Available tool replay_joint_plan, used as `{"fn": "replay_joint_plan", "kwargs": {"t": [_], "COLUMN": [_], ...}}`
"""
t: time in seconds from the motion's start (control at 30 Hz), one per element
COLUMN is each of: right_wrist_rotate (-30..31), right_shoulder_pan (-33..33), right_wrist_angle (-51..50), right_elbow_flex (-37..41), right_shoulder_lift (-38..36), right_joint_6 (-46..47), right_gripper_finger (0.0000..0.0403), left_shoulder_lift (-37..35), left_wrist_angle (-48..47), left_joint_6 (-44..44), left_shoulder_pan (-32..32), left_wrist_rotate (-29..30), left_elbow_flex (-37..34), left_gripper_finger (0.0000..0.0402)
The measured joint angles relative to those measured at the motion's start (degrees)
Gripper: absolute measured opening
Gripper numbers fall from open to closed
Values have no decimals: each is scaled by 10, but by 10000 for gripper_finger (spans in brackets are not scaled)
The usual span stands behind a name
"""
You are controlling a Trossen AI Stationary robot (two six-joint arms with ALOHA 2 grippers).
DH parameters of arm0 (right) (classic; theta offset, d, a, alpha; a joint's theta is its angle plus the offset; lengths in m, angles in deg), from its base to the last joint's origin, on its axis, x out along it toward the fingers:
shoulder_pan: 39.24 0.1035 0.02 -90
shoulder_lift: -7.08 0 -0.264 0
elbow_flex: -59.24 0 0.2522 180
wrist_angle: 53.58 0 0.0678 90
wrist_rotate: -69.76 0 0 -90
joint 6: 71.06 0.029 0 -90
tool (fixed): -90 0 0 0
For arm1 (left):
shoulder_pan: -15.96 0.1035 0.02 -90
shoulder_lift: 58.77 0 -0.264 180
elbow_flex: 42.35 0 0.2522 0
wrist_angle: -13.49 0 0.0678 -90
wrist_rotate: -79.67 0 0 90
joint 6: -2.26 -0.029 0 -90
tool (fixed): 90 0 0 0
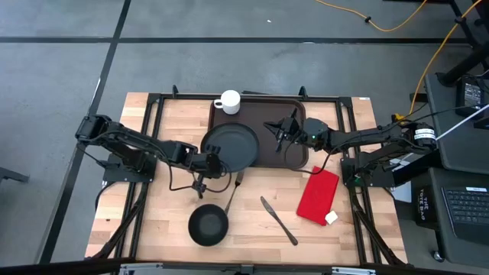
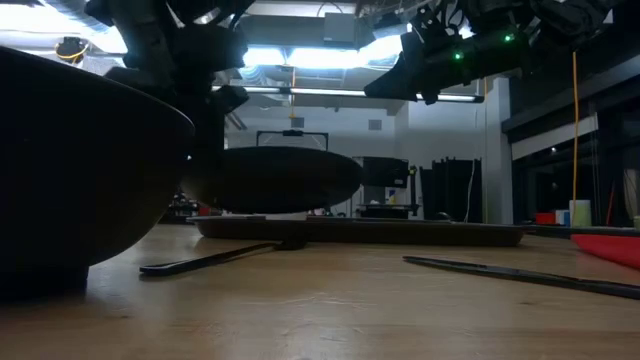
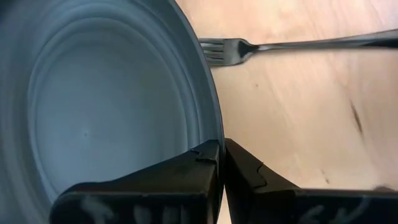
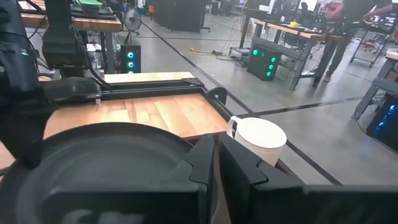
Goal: Set up tray
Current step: Put the black plate to the bottom of the white mug on the brown serving tray
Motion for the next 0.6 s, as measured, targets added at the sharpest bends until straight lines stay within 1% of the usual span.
{"fn": "replay_joint_plan", "kwargs": {"t": [0.1,0.23,0.6], "right_wrist_rotate": [0,0,0], "right_shoulder_pan": [0,0,0], "right_wrist_angle": [0,0,0], "right_elbow_flex": [0,0,0], "right_shoulder_lift": [0,0,0], "right_joint_6": [-1,-1,-2], "right_gripper_finger": [30,30,30], "left_shoulder_lift": [0,3,43], "left_wrist_angle": [10,26,30], "left_joint_6": [-12,-29,-47], "left_shoulder_pan": [9,19,34], "left_wrist_rotate": [-3,-33,-34], "left_elbow_flex": [0,0,1], "left_gripper_finger": [2,2,2]}}
